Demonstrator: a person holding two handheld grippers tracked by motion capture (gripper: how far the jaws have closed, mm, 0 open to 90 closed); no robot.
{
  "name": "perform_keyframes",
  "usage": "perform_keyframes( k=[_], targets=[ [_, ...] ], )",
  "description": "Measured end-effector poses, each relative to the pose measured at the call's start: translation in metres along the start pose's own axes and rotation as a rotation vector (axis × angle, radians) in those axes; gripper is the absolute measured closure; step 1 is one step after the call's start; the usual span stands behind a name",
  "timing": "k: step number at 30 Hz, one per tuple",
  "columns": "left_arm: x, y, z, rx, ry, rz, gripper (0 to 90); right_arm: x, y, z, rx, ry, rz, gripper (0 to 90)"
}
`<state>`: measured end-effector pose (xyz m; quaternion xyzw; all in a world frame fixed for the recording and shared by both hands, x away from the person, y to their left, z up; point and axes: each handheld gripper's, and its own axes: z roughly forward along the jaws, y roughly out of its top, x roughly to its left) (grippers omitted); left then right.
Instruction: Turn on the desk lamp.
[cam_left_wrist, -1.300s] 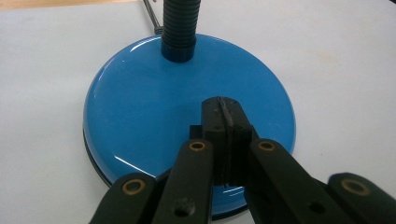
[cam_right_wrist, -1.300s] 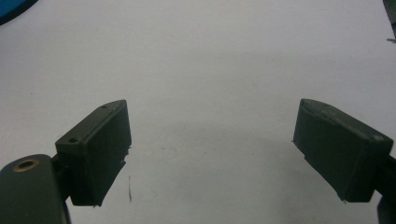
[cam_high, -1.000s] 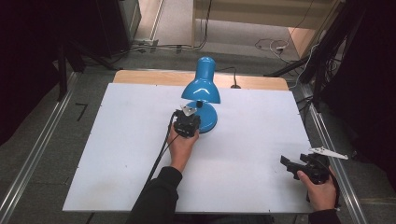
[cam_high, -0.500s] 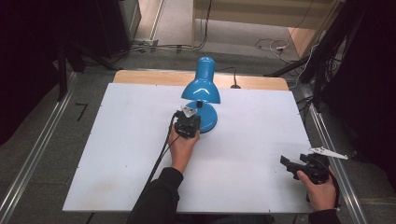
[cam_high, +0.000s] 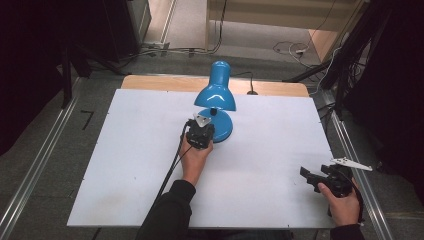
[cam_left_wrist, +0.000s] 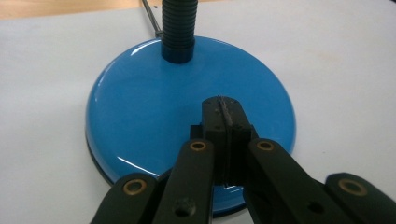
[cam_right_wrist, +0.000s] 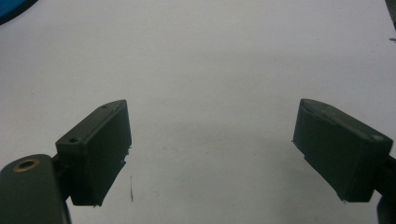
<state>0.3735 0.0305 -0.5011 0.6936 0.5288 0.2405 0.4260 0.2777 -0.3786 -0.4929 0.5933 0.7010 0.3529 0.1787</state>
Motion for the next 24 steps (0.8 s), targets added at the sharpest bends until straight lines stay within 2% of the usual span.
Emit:
perform_keyframes(
  k=[3, 6, 7, 9, 11, 15, 20, 23, 24],
  targets=[
    [0.002, -0.001, -0.001, -0.003, -0.004, -0.014, 90.0, 0.000, 0.000, 0.000, -0.002, 0.000, -0.001, 10.1],
    [0.001, -0.002, -0.002, 0.004, -0.010, -0.004, 90.0, 0.000, 0.000, 0.000, -0.001, -0.001, -0.002, 10.2],
    [-0.004, -0.004, -0.002, 0.001, -0.013, 0.023, 90.0, 0.000, 0.000, 0.000, -0.002, 0.000, -0.003, 10.2],
    [-0.005, -0.004, -0.002, 0.001, -0.010, 0.024, 90.0, 0.001, 0.000, 0.000, -0.002, -0.001, -0.003, 10.1],
    [-0.003, -0.003, -0.002, 0.002, -0.021, -0.002, 90.0, 0.002, 0.000, 0.000, -0.003, -0.001, -0.001, 10.2],
    [0.000, -0.002, -0.004, 0.012, -0.011, -0.007, 90.0, 0.000, 0.000, 0.000, -0.004, -0.003, 0.000, 10.2],
    [0.004, 0.002, -0.012, -0.017, -0.025, -0.017, 89.9, -0.001, 0.000, 0.001, -0.002, -0.003, -0.001, 10.1],
    [0.003, 0.004, -0.018, -0.026, -0.043, -0.014, 87.3, 0.000, 0.000, 0.001, -0.002, -0.004, -0.003, 10.2],
    [0.002, 0.004, -0.020, -0.028, -0.045, -0.015, 83.4, -0.001, 0.000, 0.000, -0.002, -0.002, 0.000, 10.2]
  ],
)
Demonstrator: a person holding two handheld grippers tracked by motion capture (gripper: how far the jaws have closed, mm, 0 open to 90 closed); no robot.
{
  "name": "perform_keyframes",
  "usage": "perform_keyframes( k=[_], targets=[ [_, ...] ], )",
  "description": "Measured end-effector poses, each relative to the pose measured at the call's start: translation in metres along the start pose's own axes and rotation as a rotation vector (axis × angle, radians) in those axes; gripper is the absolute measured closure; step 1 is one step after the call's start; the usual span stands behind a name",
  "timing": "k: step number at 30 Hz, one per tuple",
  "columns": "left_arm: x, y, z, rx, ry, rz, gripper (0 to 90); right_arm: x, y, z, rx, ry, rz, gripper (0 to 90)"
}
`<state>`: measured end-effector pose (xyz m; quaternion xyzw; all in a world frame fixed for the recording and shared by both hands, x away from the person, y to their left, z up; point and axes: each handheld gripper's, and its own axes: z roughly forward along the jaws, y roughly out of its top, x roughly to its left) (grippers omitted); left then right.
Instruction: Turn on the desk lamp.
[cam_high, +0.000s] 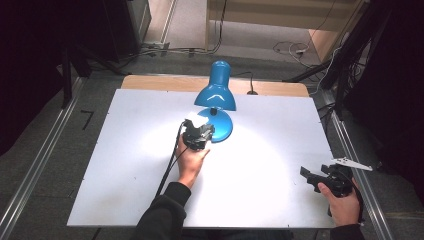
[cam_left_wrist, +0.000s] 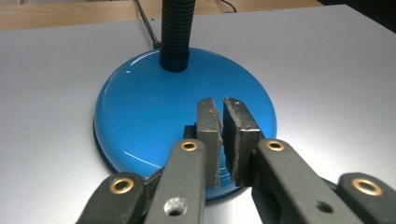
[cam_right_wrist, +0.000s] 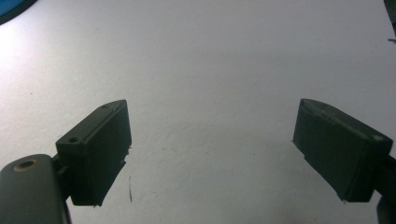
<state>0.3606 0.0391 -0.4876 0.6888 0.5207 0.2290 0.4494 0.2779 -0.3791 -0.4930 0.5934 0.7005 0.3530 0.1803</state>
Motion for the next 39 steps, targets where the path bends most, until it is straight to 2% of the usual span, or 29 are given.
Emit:
perform_keyframes(
  k=[2, 3, 5, 8, 12, 15, 24, 31, 39],
  targets=[
    [0.001, 0.000, -0.003, -0.003, -0.011, -0.004, 81.4, 0.000, 0.000, 0.000, 0.000, 0.000, 0.000, 10.2],
    [0.001, 0.001, -0.005, -0.002, -0.019, -0.013, 75.6, 0.000, 0.000, 0.000, 0.000, -0.002, 0.001, 10.1],
    [0.003, 0.000, -0.009, 0.000, -0.030, -0.016, 73.3, 0.001, 0.000, -0.001, -0.002, -0.001, 0.002, 10.2],
    [0.005, -0.002, -0.015, -0.011, -0.035, -0.017, 63.8, 0.001, 0.000, 0.000, 0.000, -0.001, 0.002, 10.1],
    [0.009, -0.007, -0.023, -0.025, -0.022, 0.001, 49.5, 0.001, 0.000, 0.000, 0.000, -0.002, 0.000, 10.2],
    [0.014, -0.011, -0.029, -0.016, -0.017, -0.005, 41.5, 0.002, 0.000, 0.000, 0.002, -0.001, -0.003, 10.2],
    [0.029, -0.018, -0.042, -0.008, 0.001, -0.023, 34.2, 0.003, 0.000, 0.001, 0.006, -0.003, -0.004, 10.2],
    [0.036, -0.022, -0.048, 0.006, 0.018, -0.020, 32.4, 0.004, 0.000, 0.000, 0.007, -0.002, -0.005, 10.2],
    [0.042, -0.025, -0.054, 0.006, 0.027, -0.040, 31.6, 0.003, 0.000, 0.000, 0.005, -0.002, -0.003, 10.2]
  ],
)
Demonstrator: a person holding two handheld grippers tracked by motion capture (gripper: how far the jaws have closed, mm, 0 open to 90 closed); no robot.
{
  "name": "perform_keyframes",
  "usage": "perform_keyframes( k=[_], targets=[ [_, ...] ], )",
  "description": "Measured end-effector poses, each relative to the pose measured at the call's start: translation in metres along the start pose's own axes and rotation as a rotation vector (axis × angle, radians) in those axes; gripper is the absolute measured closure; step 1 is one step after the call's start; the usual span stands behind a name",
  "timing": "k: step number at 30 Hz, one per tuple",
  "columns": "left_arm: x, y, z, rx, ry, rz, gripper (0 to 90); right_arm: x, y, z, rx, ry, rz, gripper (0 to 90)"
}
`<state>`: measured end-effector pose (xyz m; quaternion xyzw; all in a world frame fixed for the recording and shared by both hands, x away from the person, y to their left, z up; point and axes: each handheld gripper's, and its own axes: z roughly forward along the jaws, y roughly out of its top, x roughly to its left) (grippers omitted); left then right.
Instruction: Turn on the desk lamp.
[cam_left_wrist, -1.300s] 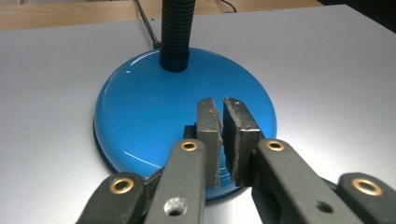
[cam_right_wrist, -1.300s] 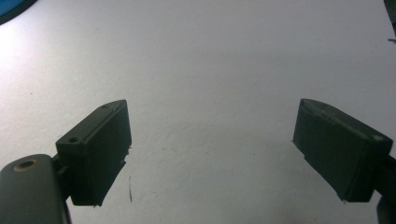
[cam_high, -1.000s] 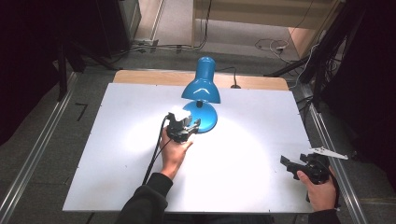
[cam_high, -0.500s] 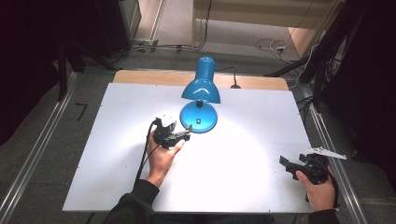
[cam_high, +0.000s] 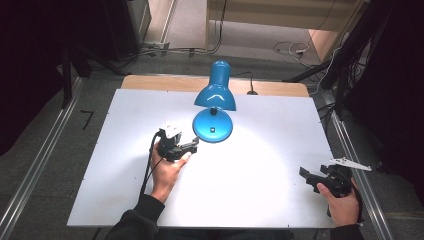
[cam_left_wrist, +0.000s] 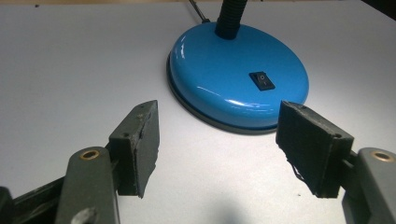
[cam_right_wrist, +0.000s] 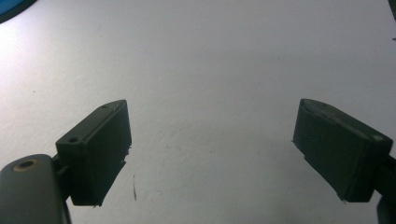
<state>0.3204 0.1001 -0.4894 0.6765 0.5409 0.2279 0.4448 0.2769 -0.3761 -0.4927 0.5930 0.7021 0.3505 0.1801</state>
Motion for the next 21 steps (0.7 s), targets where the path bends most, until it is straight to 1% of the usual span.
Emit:
perform_keyframes(
  k=[8, 14, 21],
  targets=[
    [0.008, -0.002, -0.008, -0.008, 0.010, -0.021, 31.7, -0.001, 0.000, -0.001, -0.004, 0.005, 0.000, 10.2],
    [0.013, -0.004, -0.015, -0.011, 0.021, -0.020, 31.7, -0.001, 0.000, 0.000, 0.000, 0.006, 0.000, 10.1],
    [0.018, -0.007, -0.025, -0.014, 0.024, -0.025, 31.0, -0.002, 0.000, -0.001, -0.001, 0.004, -0.001, 10.2]
  ],
)
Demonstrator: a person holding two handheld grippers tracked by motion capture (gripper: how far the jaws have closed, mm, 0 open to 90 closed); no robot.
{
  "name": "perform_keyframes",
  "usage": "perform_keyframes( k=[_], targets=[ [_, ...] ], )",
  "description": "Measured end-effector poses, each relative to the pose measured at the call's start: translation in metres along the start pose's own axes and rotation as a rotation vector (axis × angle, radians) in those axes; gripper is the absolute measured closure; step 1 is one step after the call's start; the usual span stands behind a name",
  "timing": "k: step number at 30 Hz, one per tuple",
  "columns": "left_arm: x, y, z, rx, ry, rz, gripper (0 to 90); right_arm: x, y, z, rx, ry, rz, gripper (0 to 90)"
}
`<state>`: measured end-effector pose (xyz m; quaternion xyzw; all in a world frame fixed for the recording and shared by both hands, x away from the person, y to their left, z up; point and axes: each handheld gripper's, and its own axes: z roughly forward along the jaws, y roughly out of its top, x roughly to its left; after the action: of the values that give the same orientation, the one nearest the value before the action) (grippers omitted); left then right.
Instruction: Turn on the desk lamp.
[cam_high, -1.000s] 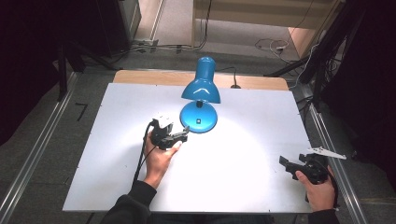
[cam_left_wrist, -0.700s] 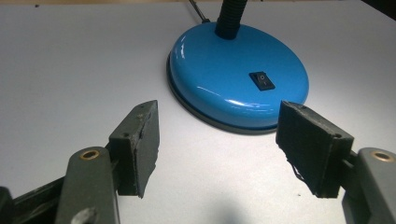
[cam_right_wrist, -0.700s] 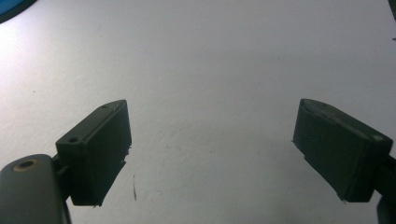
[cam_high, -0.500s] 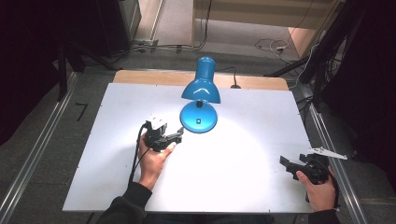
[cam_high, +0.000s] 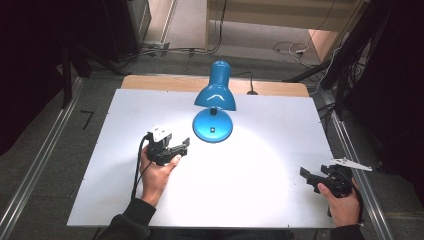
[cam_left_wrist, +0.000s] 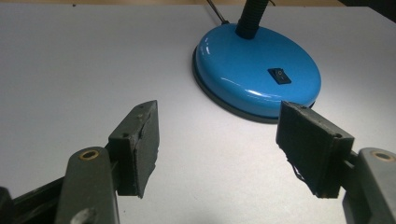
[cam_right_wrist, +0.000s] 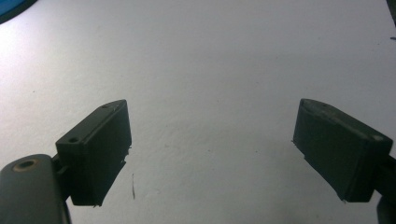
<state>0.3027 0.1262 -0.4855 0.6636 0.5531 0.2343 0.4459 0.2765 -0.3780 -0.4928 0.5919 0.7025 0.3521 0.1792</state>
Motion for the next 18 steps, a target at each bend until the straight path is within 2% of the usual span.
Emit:
perform_keyframes(
  k=[12, 18],
  targets=[
    [0.014, -0.007, -0.023, 0.000, 0.021, -0.024, 30.1, 0.000, 0.000, -0.001, -0.005, 0.002, 0.005, 10.1],
    [0.029, -0.016, -0.044, -0.010, 0.067, -0.051, 29.9, -0.001, 0.000, -0.002, -0.005, -0.003, 0.009, 10.1]
  ],
)
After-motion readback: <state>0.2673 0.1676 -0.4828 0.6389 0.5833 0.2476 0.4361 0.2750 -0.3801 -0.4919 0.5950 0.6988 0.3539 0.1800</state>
